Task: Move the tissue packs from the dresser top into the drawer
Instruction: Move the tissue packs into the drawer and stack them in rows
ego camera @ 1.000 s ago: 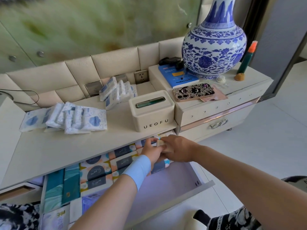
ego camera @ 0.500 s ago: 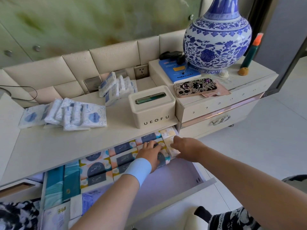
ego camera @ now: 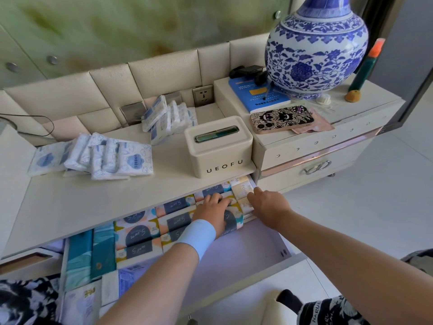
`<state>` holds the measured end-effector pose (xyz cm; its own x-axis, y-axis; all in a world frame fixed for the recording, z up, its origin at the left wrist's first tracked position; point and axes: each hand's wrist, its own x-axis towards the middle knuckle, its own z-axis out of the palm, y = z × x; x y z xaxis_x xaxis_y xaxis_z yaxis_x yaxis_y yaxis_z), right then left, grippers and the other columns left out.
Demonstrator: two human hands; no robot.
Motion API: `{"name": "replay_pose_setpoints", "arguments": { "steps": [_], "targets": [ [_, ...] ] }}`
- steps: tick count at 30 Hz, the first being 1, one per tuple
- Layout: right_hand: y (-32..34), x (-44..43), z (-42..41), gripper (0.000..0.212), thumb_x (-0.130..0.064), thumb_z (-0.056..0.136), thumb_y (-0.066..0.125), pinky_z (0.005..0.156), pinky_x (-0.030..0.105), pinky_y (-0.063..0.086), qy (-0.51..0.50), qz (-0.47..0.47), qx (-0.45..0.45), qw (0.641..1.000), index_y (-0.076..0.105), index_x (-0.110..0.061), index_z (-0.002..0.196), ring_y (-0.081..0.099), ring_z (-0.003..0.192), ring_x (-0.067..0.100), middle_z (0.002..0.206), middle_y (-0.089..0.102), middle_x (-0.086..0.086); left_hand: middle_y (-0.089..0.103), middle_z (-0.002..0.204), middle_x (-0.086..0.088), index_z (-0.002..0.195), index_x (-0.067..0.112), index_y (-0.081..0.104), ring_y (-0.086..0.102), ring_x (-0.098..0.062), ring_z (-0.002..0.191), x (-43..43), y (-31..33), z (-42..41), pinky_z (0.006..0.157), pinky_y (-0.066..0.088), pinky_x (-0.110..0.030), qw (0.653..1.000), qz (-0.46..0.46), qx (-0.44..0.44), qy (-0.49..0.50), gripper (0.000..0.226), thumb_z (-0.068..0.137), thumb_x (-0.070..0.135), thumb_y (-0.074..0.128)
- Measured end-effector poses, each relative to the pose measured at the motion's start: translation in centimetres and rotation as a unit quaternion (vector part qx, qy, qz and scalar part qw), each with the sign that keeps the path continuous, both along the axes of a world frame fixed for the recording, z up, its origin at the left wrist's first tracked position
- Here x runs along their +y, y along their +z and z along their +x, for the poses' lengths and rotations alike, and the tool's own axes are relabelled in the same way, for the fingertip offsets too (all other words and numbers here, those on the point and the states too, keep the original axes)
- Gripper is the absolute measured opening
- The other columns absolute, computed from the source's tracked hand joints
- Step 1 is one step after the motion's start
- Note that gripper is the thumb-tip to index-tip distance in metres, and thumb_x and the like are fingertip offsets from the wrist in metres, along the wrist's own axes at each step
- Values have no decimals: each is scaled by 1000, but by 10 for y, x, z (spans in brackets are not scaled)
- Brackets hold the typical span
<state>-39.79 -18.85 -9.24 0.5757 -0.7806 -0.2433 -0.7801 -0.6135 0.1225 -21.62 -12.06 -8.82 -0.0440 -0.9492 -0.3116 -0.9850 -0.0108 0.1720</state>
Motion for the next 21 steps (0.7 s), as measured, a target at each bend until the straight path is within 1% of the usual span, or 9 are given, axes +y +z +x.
{"name": "replay_pose_setpoints", "arguments": {
  "steps": [4,6,9,11,14,17,19,21],
  "targets": [
    [13,-1,6,41,-37,91,59,69,32,48,28,11,43,999,47,-18,126,64,96,24,118,56,4,34,143,0,145,29,36,32,-25,132,3,0,4,98,44,-39,1000,-1,8,-2,60,90,28,60],
    [29,-2,15,42,-45,89,57,72,32,46,42,14,36,998,51,-19,121,63,99,23,116,59,3,38,141,1,142,30,41,35,-24,131,6,6,11,100,43,-39,1000,0,30,5,53,92,34,58],
    [51,-2,36,34,-48,89,54,79,32,46,35,49,-34,998,56,-23,112,61,104,22,117,62,0,42,138,5,137,31,47,43,-20,127,14,24,30,102,43,-40,995,-10,89,43,43,95,35,55],
    [66,1,55,30,-46,88,54,80,32,46,36,60,-88,994,58,-25,109,60,105,22,117,63,-1,45,134,4,133,30,50,47,-20,123,19,40,48,101,43,-39,993,-27,104,58,38,95,30,54],
    [87,7,89,26,-44,88,55,78,30,47,40,65,-159,984,60,-27,108,61,102,21,110,66,-3,48,127,3,131,28,53,49,-19,120,26,69,83,100,44,-37,992,-49,93,73,36,95,28,55],
    [103,13,124,25,-41,89,56,73,29,44,35,86,-197,976,60,-27,110,60,95,19,102,65,-5,49,126,4,132,28,51,50,-16,116,34,97,125,97,44,-33,991,-65,62,103,37,96,30,52],
    [113,16,151,25,-39,89,58,75,29,47,28,108,-223,969,60,-27,111,60,95,19,102,65,-4,50,128,3,133,28,50,51,-17,116,40,115,158,97,43,-32,988,-74,42,130,38,95,30,52],
    [122,15,179,29,-36,88,60,82,31,51,32,125,-232,964,59,-26,115,61,98,21,106,64,-2,50,131,0,134,28,49,49,-19,119,45,127,191,100,42,-34,984,-78,30,158,39,95,29,52]
  ]
}}
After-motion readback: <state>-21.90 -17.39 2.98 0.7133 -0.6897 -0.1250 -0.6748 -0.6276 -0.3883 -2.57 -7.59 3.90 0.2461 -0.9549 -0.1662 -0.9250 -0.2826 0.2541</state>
